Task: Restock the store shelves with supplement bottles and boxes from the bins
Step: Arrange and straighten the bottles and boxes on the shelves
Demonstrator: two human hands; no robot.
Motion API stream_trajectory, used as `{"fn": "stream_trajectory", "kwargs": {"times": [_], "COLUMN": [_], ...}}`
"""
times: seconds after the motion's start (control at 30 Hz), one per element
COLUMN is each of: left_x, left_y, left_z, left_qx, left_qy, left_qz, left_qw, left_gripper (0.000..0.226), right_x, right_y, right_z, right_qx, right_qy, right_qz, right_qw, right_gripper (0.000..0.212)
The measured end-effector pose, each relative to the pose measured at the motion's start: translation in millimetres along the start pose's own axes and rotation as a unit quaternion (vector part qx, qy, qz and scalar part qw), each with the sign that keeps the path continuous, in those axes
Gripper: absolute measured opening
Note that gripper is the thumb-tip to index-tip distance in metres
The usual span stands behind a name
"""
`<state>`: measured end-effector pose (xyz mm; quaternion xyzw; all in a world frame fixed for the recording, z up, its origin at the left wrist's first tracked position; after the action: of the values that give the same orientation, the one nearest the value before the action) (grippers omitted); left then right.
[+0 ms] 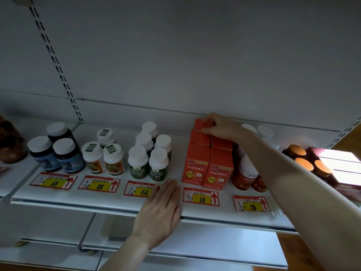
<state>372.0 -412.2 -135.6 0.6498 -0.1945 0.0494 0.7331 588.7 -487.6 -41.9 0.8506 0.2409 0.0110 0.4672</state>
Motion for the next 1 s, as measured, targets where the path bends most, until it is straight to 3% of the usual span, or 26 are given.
{"fn": "stream_trajectory", "kwargs": {"times": [0.1,0.2,0.33,0.67,1.0], "left_x": [0,-1,-12,-80,-274], "left_y": [1,11,41,112,199], "left_z": [0,2,9,-37,-163], "left_qx": [-0.003,-0.024,-0.047,-0.043,0.015], "left_qy": [-0.006,-0.021,-0.046,-0.029,0.077], "left_qz": [0.007,0.04,0.112,0.148,0.146], "left_qw": [1.0,0.999,0.992,0.988,0.986], "left_gripper": [0.059,0.049,0.036,0.031,0.032], "right_x": [-5,-13,-30,-71,-137], "right_y": [4,14,17,-75,-233], "right_z": [-3,-15,-49,-197,-390], "right_qx": [-0.021,-0.056,-0.016,0.021,-0.011], "right_qy": [0.002,0.027,0.088,0.224,0.301], "right_qz": [0.035,0.123,0.211,0.15,0.103], "right_qw": [0.999,0.99,0.973,0.963,0.948], "right_gripper": [0.037,0.033,0.024,0.024,0.027]}}
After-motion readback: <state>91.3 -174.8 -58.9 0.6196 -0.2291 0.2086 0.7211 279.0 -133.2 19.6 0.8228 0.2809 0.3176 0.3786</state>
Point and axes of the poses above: each hand's wrist, its own x-axis towards the middle knuckle, its own y-axis out of the back of the hand, z = x × y, the point moved 10 cm from there along x, towards the middle knuckle, and after that the axes turned 5 degrees about -y, right-handed, at the moved point
